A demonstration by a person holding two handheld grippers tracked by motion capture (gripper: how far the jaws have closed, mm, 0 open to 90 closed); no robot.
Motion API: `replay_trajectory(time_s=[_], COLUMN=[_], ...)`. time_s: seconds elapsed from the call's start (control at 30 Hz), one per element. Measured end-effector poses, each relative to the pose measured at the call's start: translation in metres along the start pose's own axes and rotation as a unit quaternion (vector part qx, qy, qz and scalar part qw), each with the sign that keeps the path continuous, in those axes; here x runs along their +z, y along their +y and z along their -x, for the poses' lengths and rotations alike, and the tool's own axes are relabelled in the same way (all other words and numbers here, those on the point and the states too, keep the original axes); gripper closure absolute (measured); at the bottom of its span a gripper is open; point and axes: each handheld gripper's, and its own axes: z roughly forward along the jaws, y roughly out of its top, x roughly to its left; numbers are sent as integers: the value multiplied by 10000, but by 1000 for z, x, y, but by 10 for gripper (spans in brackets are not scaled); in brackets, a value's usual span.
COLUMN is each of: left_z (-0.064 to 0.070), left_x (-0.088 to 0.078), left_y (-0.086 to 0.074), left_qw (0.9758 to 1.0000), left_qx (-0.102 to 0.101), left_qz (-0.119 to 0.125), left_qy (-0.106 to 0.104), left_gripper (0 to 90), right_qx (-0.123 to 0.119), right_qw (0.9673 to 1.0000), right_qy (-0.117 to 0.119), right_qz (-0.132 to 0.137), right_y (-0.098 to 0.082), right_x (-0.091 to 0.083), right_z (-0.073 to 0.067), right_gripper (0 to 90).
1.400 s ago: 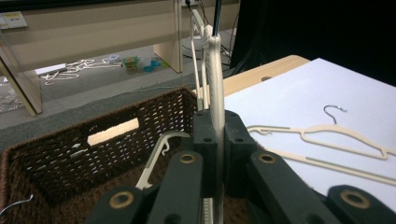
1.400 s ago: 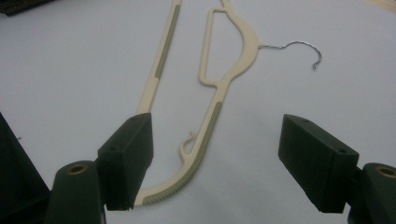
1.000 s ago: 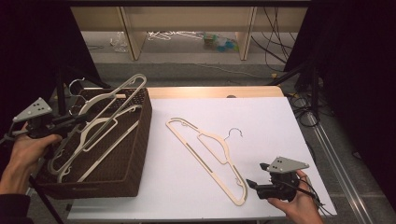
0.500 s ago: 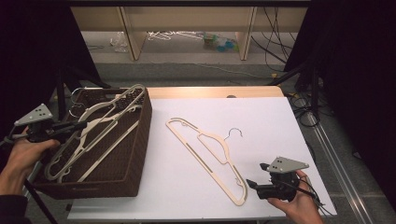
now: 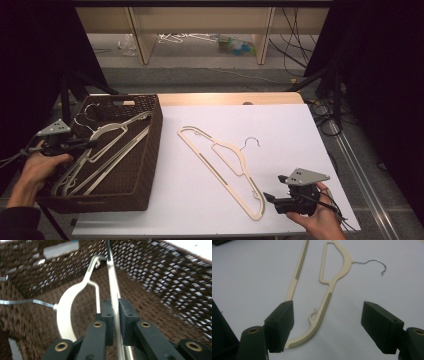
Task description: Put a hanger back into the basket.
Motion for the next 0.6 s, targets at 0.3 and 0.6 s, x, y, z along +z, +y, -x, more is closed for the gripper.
replay_trajectory(time_s=[0.3, 0.6], left_z=[-6, 5], left_x=[-2, -6], left_y=[2, 3], left_qw=[9934, 9870], left_qx=[215, -78], left_qz=[-689, -627], left_qy=[892, 1479], left_gripper=[725, 566], right_qx=[68, 20], right_qw=[10000, 10000], right_qy=[8, 6], right_qz=[-16, -47], right_y=[0, -1], right_x=[0, 2], right_z=[-2, -1], right_gripper=[277, 277])
